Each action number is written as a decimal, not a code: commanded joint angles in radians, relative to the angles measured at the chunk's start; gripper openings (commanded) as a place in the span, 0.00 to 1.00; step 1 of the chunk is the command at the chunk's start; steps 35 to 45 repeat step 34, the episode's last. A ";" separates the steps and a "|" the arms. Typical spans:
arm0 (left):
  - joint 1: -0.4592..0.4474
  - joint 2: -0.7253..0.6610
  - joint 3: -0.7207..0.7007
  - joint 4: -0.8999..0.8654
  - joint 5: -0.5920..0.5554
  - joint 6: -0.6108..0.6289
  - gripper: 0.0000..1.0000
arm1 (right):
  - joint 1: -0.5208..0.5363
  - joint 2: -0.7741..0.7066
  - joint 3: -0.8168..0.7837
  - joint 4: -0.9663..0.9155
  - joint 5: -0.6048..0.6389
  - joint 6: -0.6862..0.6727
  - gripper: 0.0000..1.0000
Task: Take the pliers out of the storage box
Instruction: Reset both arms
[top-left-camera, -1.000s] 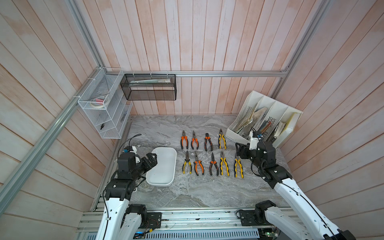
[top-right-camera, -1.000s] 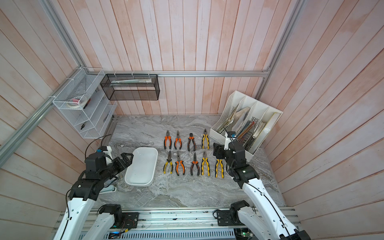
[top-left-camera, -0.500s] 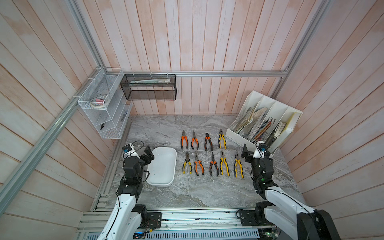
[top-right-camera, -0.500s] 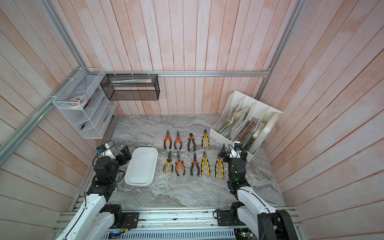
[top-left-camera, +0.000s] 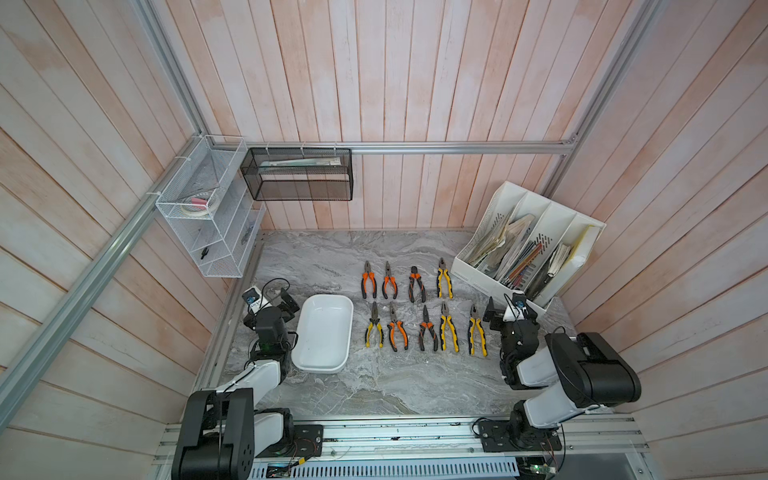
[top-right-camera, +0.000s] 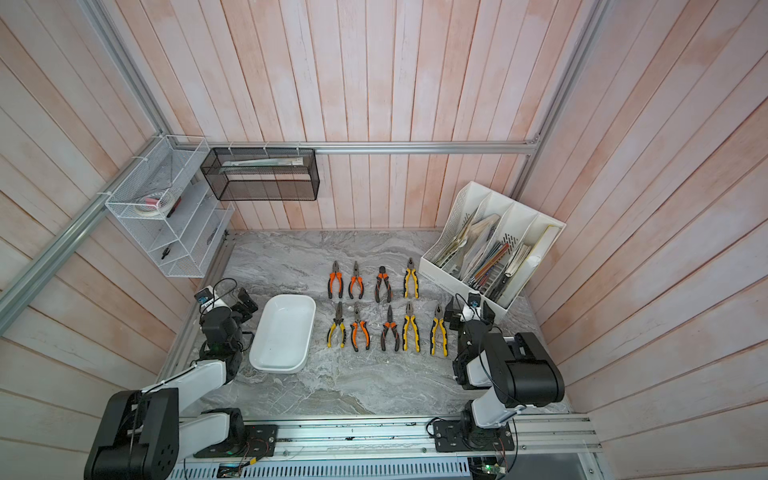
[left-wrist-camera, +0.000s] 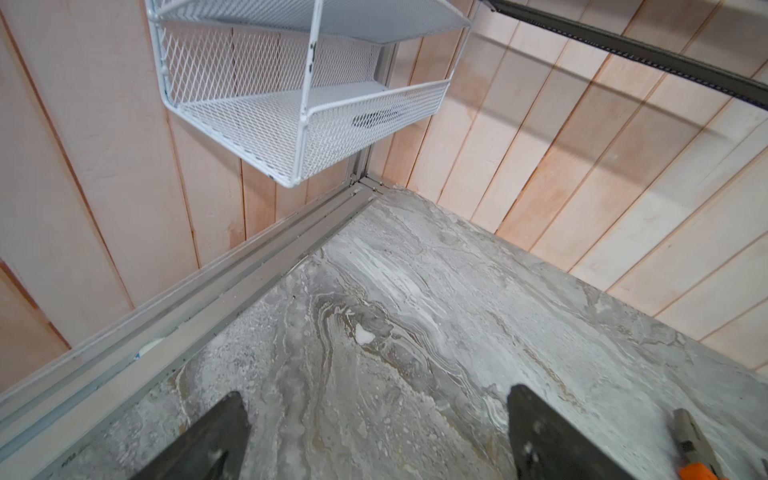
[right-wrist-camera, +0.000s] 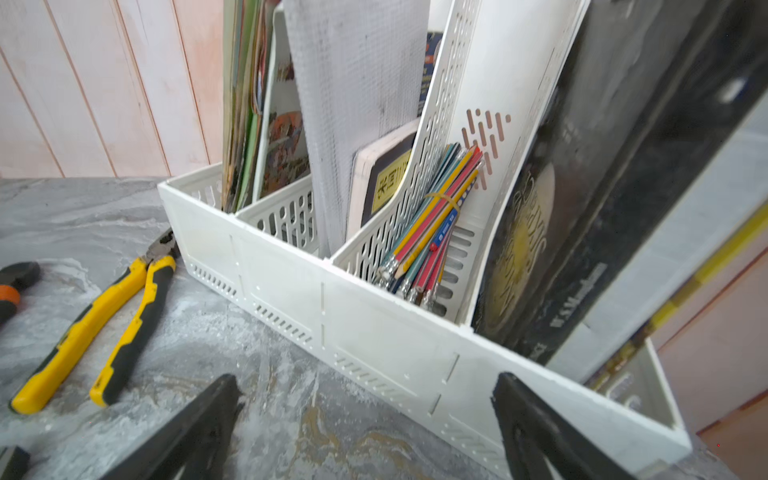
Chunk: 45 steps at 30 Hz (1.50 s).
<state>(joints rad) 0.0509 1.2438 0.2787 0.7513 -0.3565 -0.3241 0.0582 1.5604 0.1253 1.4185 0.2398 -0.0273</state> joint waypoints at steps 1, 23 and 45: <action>0.012 0.042 0.022 0.177 -0.009 0.089 1.00 | -0.006 0.024 0.013 0.093 -0.016 0.008 0.98; -0.042 0.315 -0.024 0.455 0.212 0.276 1.00 | -0.011 0.019 0.051 0.021 0.046 0.033 0.98; -0.131 0.337 -0.066 0.576 0.086 0.346 1.00 | -0.036 0.012 0.066 -0.021 -0.011 0.049 0.98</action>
